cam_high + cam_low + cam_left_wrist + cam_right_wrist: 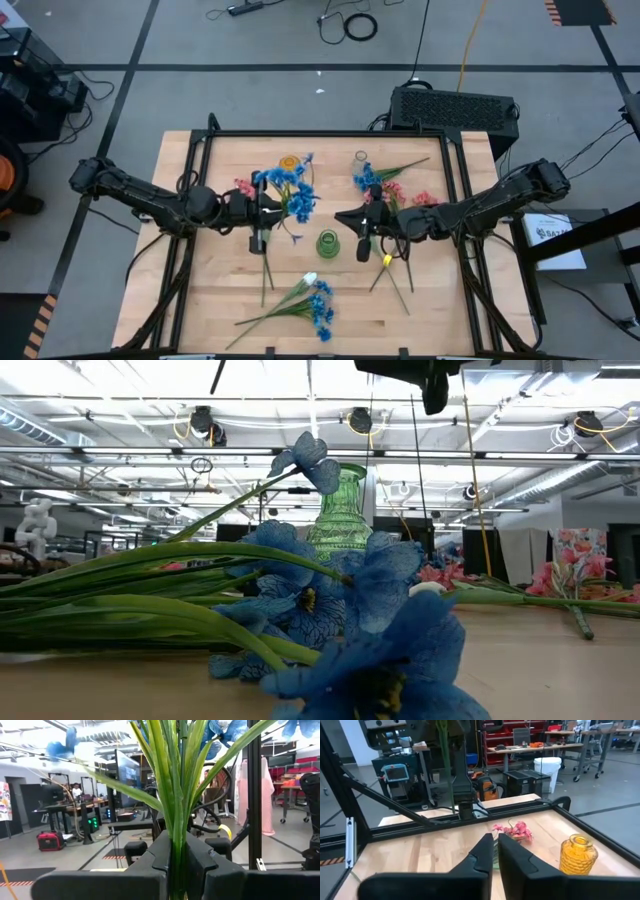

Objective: Sort flowers into vase by color
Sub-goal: Put the top left blue flowers into the yellow vase

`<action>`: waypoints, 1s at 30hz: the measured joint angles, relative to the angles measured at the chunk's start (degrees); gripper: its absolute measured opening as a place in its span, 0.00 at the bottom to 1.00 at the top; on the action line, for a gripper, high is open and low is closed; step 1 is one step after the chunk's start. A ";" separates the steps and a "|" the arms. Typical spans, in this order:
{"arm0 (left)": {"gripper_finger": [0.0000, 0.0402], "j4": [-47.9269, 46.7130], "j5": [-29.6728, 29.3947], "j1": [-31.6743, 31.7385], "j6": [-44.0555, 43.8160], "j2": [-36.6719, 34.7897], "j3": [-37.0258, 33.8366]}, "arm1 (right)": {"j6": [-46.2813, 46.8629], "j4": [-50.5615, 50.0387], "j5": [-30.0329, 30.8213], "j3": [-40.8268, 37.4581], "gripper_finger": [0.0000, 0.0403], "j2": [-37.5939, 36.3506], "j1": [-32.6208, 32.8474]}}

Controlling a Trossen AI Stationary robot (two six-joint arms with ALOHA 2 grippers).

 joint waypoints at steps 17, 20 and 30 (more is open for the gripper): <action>0.07 -2.45 0.50 0.00 -0.02 3.54 0.00 | -7.43 11.86 -9.27 0.00 0.33 2.92 -0.05; 0.07 -1.34 0.94 0.00 0.02 5.74 -0.02 | -8.33 14.65 -10.41 0.00 0.43 4.15 -0.44; 0.07 4.74 3.87 0.11 0.07 10.81 -0.02 | -10.08 21.98 -10.34 0.00 0.74 7.07 -0.52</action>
